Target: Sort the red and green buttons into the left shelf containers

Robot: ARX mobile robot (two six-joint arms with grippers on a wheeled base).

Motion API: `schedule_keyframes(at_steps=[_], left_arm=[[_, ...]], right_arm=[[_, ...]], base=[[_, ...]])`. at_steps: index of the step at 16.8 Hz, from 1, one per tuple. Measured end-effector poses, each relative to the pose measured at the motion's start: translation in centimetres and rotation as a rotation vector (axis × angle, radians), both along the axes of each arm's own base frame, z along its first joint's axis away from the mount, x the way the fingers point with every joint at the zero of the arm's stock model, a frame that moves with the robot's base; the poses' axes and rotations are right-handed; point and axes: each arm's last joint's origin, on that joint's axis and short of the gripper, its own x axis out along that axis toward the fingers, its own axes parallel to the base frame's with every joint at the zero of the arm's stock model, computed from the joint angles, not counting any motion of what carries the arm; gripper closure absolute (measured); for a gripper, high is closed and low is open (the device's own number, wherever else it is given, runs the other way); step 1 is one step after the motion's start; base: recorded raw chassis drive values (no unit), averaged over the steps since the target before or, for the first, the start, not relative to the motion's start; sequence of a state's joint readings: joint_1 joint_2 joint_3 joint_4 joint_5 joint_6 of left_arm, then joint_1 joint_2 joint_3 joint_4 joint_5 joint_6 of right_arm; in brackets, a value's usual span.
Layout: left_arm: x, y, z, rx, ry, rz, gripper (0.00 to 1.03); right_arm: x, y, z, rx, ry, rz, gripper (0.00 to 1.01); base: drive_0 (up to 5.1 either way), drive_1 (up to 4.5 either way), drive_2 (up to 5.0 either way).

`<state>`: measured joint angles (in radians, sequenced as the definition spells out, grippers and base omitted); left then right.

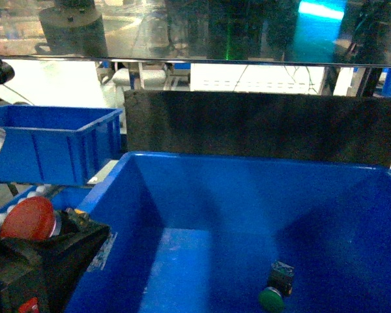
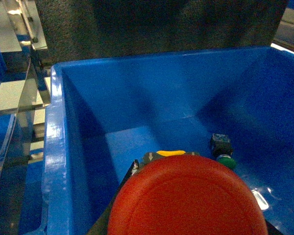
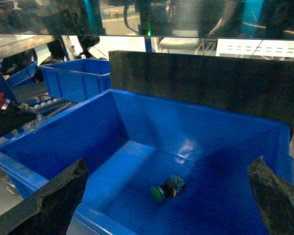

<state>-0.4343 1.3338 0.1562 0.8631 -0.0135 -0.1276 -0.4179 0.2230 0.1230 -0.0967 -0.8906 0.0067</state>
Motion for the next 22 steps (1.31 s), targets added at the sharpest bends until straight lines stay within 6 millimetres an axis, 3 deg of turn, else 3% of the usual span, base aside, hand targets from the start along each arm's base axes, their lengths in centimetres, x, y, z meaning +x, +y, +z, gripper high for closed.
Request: schedule_keyframes(at_steps=[6, 13, 15, 18, 20, 22], left_arm=[[3.9, -3.2, -0.7, 0.021, 0.002, -0.049, 0.79], [8.3, -4.5, -3.1, 0.05, 0.063, -0.031, 0.79], [8.8, -4.5, -3.6, 0.043, 0.078, -0.011, 0.51], [9.0, -4.7, -3.3, 0.03, 0.064, -0.006, 0.2], [9.0, -4.8, -3.3, 0.025, 0.062, -0.003, 0.04], [8.7, -4.9, -3.0, 0.007, 0.056, 0.002, 0.06]], right_arm=[[0.0, 0.0, 0.0, 0.0, 0.0, 0.0, 0.03], [0.0, 0.0, 0.0, 0.0, 0.0, 0.0, 0.03], [0.0, 0.0, 0.0, 0.0, 0.0, 0.0, 0.03], [0.0, 0.0, 0.0, 0.0, 0.0, 0.0, 0.03], [0.0, 0.0, 0.0, 0.0, 0.0, 0.0, 0.03], [0.0, 0.0, 0.0, 0.0, 0.0, 0.0, 0.03]], base=[[0.0, 0.0, 0.0], [0.0, 0.0, 0.0], [0.0, 0.0, 0.0], [0.0, 0.0, 0.0], [0.0, 0.0, 0.0], [0.0, 0.0, 0.0]])
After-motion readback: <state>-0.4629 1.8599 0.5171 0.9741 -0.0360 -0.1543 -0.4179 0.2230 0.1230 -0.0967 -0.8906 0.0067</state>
